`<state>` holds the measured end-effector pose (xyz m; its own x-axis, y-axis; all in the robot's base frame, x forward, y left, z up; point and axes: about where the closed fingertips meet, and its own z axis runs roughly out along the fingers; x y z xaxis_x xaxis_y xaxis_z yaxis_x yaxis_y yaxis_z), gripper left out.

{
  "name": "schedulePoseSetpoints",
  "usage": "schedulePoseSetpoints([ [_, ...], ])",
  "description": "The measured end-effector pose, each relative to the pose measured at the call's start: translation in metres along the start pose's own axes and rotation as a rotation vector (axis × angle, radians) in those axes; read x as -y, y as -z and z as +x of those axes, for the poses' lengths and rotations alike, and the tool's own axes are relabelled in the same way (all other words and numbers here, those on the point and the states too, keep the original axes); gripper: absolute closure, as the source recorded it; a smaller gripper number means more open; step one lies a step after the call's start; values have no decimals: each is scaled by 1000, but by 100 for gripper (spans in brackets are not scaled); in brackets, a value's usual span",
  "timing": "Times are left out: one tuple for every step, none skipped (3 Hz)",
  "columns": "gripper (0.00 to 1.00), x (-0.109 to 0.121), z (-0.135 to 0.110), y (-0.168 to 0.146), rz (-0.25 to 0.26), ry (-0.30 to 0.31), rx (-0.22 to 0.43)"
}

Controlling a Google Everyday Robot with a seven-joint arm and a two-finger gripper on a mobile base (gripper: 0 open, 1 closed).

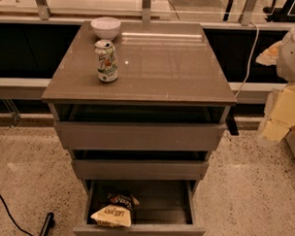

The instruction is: Pick brown chip bag from bottom drawer and place on counter

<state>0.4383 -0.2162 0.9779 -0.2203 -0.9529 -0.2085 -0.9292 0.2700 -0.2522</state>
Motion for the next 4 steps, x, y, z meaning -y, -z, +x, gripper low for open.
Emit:
schedulePoseSetpoints([
  [0,1,-5,-5,-4,15,9],
  [0,5,-40,-42,-41,119,74],
  [0,-42,-93,-100,-97,282,251],
  [0,-88,-106,-173,-153,340,360],
])
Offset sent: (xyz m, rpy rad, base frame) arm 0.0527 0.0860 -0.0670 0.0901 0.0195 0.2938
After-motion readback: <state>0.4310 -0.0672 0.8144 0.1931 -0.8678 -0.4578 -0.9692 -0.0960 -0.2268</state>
